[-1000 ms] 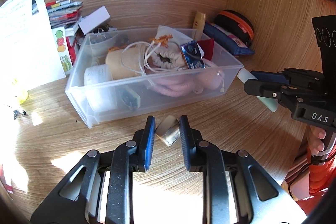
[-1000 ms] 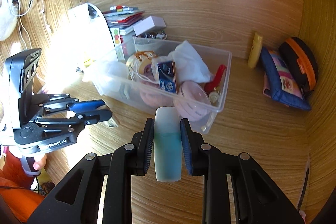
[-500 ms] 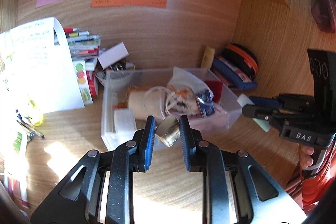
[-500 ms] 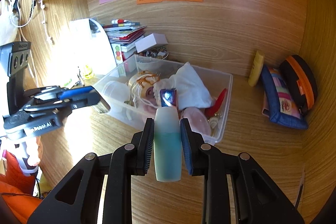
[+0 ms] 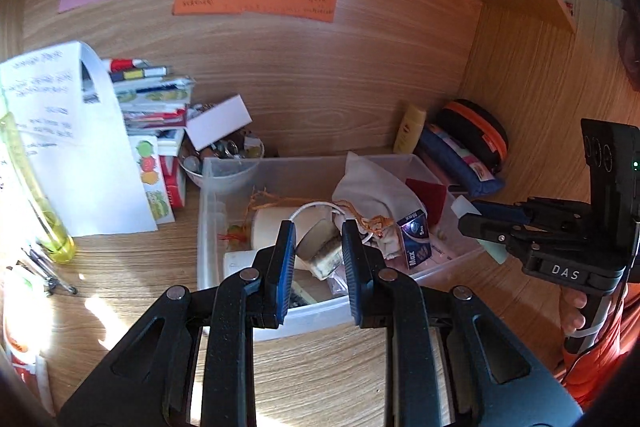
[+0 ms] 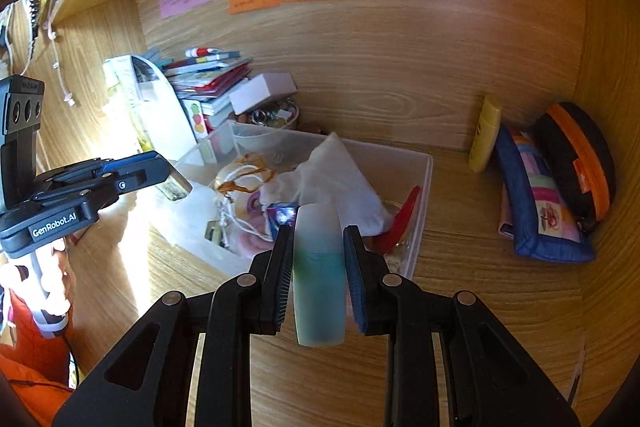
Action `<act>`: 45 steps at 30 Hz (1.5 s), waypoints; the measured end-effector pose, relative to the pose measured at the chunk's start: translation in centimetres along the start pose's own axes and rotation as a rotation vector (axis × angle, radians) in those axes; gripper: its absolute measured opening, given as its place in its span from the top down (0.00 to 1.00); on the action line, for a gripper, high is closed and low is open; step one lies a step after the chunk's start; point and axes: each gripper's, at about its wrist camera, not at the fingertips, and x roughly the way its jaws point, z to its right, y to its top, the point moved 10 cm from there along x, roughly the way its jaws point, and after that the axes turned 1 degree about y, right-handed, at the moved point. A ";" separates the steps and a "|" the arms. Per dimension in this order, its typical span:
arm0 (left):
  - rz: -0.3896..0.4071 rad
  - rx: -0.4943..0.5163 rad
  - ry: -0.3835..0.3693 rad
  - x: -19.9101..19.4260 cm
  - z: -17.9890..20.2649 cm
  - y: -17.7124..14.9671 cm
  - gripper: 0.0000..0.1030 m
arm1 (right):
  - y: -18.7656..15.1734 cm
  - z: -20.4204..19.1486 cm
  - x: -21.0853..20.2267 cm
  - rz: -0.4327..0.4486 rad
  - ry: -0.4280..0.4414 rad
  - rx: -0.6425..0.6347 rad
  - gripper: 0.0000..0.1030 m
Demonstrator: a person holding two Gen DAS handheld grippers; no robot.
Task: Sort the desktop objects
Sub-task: 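Lift and carry the tube and eraser over the clear box, then open the left tool to drop the eraser while the right tool releases the tube into the box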
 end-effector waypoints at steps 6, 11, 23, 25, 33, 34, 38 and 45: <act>-0.042 -0.003 0.004 1.7 -0.1 -0.7 0.78 | -0.1 0.9 1.5 -0.024 0.003 0.016 0.78; -0.090 -0.031 -0.005 3.0 -0.5 -1.4 0.78 | -0.3 1.0 2.6 -0.039 0.005 0.012 0.78; -0.088 -0.027 0.017 3.1 -0.5 -1.8 0.77 | -0.9 0.1 3.1 -0.063 0.001 -0.042 0.77; -0.087 -0.029 0.012 2.9 -0.5 -1.7 0.77 | -0.9 0.2 2.9 -0.063 0.004 -0.032 0.77; -0.055 -0.018 0.010 1.6 0.3 -1.4 0.64 | -0.8 0.1 1.1 -0.033 -0.018 -0.020 0.62; -0.054 -0.017 0.009 1.5 0.4 -1.4 0.64 | -0.8 0.1 0.8 -0.026 -0.022 -0.022 0.62; -0.045 -0.017 0.017 0.7 0.6 -1.6 0.55 | -0.9 -0.4 0.0 -0.014 -0.035 -0.030 0.52; -0.010 -0.034 0.024 -1.3 0.7 -1.7 0.41 | -1.0 -1.1 -1.8 0.027 -0.062 -0.043 0.36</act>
